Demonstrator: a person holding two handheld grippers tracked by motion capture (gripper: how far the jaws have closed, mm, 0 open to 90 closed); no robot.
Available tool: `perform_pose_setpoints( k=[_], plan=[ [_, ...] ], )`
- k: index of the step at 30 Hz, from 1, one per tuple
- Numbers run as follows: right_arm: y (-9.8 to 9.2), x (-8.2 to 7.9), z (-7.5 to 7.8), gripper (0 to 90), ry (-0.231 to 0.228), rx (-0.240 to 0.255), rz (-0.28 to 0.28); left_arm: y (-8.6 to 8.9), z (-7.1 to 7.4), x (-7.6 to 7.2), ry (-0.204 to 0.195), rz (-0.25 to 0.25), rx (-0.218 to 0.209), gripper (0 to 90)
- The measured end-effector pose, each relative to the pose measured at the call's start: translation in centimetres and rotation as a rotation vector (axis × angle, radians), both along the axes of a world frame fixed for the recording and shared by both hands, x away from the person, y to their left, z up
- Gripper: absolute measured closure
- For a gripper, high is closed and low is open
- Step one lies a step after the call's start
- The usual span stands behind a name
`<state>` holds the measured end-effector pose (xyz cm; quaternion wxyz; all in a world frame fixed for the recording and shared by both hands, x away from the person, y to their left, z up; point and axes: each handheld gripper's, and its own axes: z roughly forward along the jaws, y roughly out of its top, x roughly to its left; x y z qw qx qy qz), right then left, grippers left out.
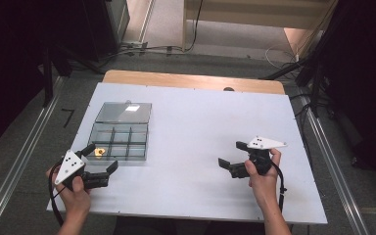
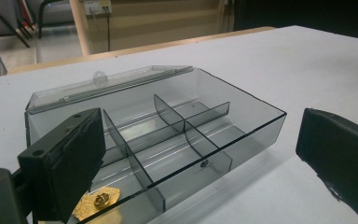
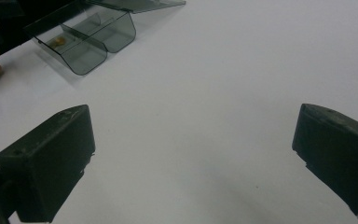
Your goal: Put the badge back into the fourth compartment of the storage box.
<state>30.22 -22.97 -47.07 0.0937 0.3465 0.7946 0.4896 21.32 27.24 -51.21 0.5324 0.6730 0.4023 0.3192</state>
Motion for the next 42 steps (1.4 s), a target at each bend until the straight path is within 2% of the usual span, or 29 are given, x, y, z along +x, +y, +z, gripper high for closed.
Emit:
perform_pose_setpoints(
  k=[7, 29, 37, 42],
  plan=[
    [-1.9, -0.5, -0.6, 0.0, 0.006, 0.02, -0.034, 0.0, 0.0, 0.0, 0.001, 0.002, 0.001, 1.8],
    [-7.3, -2.5, -1.9, 0.0, 0.005, 0.034, -0.124, -0.2, 0.0, 0.0, 0.003, 0.001, 0.014, 1.8],
    [-9.6, -3.7, -2.7, 0.0, 0.017, 0.049, -0.181, -0.2, 0.0, 0.0, 0.004, -0.002, 0.017, 1.8],
    [-10.8, -4.4, -3.0, 0.0, 0.005, 0.047, -0.208, -0.1, 0.0, 0.0, 0.004, -0.001, 0.01, 1.8]
  ],
)
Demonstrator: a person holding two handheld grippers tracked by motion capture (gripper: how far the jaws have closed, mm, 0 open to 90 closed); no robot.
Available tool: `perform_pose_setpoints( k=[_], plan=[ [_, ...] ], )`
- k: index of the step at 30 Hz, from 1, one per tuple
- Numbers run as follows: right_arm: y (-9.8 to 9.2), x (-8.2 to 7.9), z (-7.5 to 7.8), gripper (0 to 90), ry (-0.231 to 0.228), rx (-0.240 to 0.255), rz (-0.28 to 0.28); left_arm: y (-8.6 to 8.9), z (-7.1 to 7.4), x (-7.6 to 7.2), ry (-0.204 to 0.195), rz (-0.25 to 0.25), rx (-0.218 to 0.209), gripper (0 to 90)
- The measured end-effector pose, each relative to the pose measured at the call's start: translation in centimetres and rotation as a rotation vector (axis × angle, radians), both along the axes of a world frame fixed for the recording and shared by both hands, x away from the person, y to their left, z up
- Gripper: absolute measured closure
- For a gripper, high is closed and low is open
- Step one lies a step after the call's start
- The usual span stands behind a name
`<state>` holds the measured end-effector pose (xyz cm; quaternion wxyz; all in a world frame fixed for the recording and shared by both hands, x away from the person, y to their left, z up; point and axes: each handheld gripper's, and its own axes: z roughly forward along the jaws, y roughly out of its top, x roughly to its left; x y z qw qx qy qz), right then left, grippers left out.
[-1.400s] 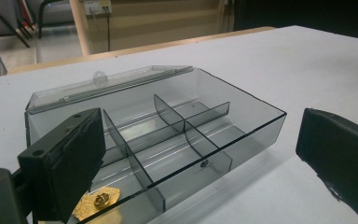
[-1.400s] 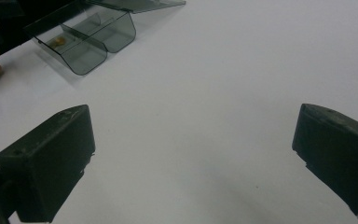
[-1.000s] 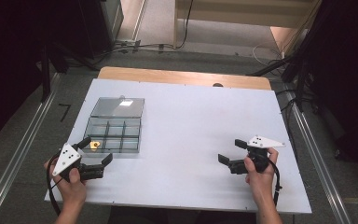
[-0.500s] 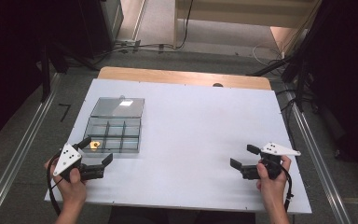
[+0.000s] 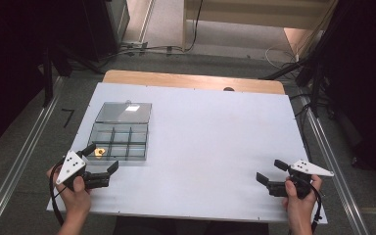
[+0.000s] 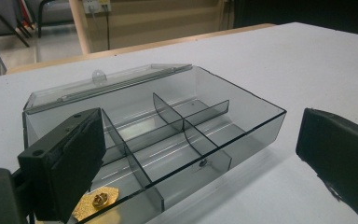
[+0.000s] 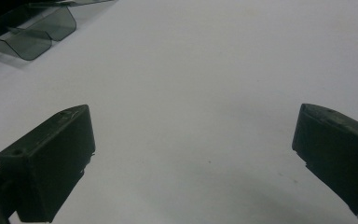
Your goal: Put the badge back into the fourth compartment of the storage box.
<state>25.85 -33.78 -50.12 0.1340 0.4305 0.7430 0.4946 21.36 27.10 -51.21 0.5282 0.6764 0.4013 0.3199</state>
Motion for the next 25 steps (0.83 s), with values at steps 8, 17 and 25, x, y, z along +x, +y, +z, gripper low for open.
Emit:
perform_pose_setpoints(
  k=[8, 17, 25],
  plan=[
    [-2.3, -0.4, -0.3, 0.0, -0.032, 0.017, -0.034, 0.1, 0.0, 0.0, -0.001, -0.003, -0.006, 1.8],
    [-3.9, -0.3, -0.6, 0.0, -0.038, 0.043, -0.065, 0.0, 0.0, 0.0, 0.0, -0.002, -0.001, 1.8],
    [-3.5, 0.1, -1.0, 0.0, -0.014, 0.015, -0.053, 0.0, 0.0, 0.0, 0.0, -0.001, 0.0, 1.8]
  ],
)
